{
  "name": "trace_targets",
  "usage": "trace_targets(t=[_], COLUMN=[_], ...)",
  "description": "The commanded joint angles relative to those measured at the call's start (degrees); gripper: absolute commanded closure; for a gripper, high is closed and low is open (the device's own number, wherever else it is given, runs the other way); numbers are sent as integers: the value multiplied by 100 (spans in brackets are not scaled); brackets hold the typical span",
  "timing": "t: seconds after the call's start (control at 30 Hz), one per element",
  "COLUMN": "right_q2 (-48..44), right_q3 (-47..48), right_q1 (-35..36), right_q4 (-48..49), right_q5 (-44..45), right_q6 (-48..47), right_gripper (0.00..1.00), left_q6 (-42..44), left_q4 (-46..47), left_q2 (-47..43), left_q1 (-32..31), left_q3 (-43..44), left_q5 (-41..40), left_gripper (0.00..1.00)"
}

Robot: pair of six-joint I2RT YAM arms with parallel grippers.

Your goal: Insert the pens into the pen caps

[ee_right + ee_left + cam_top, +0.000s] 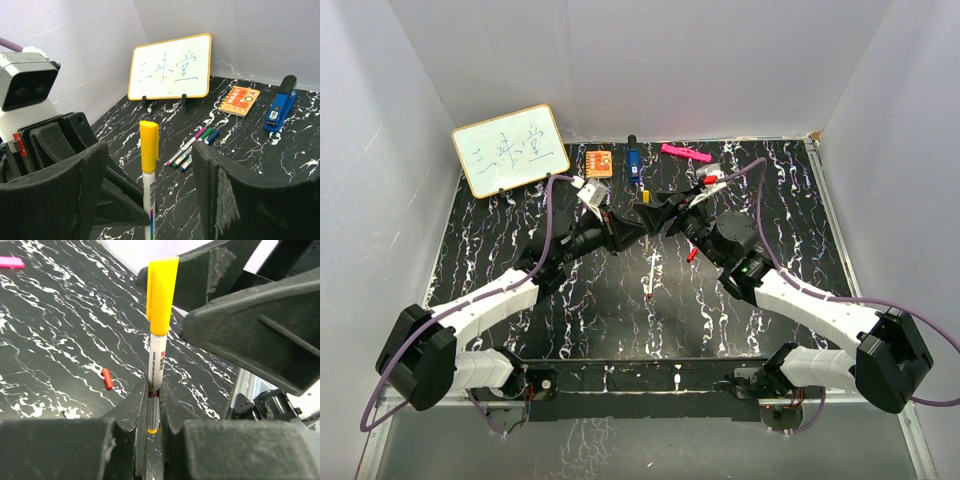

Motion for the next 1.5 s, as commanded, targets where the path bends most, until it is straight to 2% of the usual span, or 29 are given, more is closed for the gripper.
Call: trace_targets(t=[0.0, 0.13, 0.3, 0.4, 0.47, 0.5, 0.53, 0.97, 1.2, 1.47], right_q2=[31, 75, 163, 199, 219, 235, 251, 498, 629, 912], right_q3=[238, 262, 299, 301, 305, 314, 324, 207, 10, 72], right_q1=[-51, -68, -69, -71, -71, -73, -75, -71, -72, -70], right_q4=[384, 387, 369, 360, 345, 324, 304, 30, -131, -226], right_q5=[-229, -166, -152, -158, -175, -176, -180, -533, -694, -853], right_q6=[45, 80, 114, 125, 146, 160, 168, 257, 433, 501], right_gripper=[39, 52, 73, 77, 88, 98, 100, 100, 100, 100], left_q6=[-170, -154, -150, -157, -158, -166, -174, -354, -910, -968], left_q4=[392, 320, 257, 262, 276, 297, 309, 752, 1423, 1455], left_q2=[94, 87, 104, 104, 127, 130, 138, 67, 181, 218], left_q1=[26, 30, 30, 30, 30, 30, 30, 149, 526, 549], left_q3=[49, 97, 143, 156, 174, 180, 182, 402, 420, 478], left_q5=[714, 772, 766, 714, 669, 645, 621, 96, 206, 280], left_gripper=[100, 100, 100, 100, 100, 100, 100, 100, 100, 100])
